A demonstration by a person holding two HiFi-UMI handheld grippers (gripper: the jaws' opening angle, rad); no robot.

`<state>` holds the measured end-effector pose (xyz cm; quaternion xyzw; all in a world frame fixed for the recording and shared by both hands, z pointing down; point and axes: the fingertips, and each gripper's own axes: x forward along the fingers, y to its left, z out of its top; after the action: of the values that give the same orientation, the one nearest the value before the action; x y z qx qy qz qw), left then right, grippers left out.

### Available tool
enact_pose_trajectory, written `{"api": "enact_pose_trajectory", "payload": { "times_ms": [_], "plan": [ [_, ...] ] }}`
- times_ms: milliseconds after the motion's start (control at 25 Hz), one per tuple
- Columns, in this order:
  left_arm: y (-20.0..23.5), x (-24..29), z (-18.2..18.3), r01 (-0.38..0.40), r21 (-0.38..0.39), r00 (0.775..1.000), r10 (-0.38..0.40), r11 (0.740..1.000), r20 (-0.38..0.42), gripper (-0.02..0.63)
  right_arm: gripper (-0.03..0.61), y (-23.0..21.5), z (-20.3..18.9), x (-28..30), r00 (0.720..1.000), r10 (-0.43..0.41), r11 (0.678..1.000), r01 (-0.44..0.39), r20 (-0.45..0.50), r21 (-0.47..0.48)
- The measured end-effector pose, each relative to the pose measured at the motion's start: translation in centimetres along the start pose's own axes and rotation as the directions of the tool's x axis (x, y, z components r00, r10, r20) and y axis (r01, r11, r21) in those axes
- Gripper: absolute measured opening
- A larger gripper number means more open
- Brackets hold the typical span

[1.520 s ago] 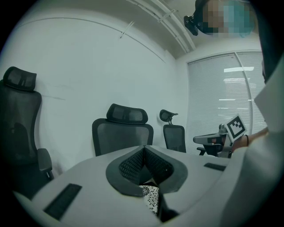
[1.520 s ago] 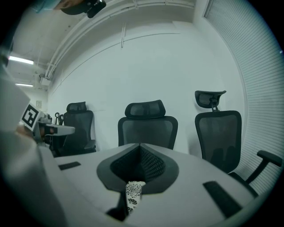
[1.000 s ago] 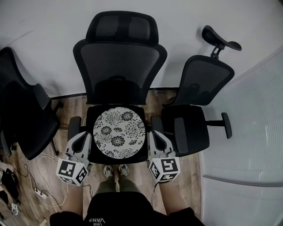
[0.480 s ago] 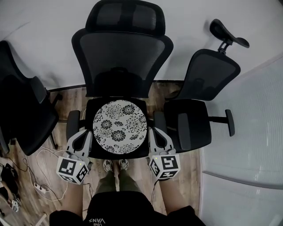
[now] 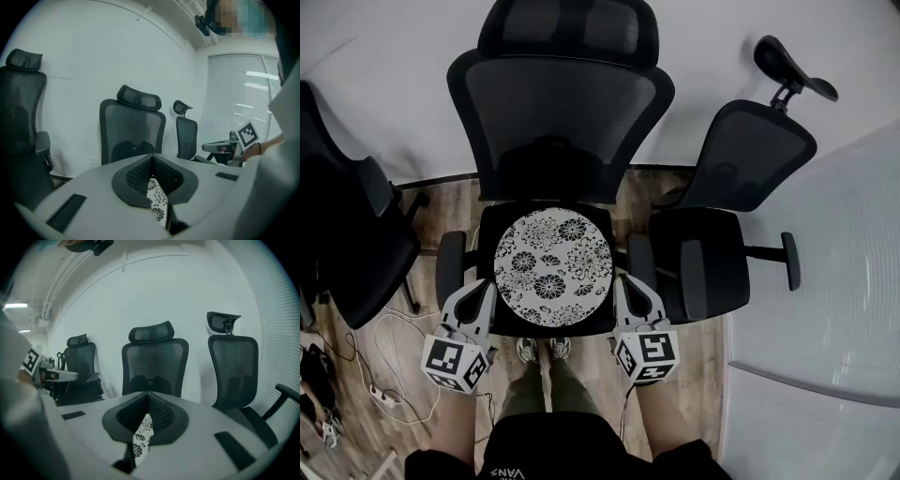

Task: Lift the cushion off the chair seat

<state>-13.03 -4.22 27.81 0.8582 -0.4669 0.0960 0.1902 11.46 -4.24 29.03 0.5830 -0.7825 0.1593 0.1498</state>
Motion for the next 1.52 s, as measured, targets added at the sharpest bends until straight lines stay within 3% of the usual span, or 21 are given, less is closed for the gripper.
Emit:
{"api": "enact_pose_trajectory", "payload": {
  "times_ms": [1520],
  "plan": [
    [1.8, 4.3, -9.7, 0.002, -0.037, 0.993, -0.006, 0.999, -0.117, 0.011, 0.018, -0.6, -10.3, 4.6, 0.989, 0.021, 1.0, -0.018, -0.144, 0.022]
  ]
}}
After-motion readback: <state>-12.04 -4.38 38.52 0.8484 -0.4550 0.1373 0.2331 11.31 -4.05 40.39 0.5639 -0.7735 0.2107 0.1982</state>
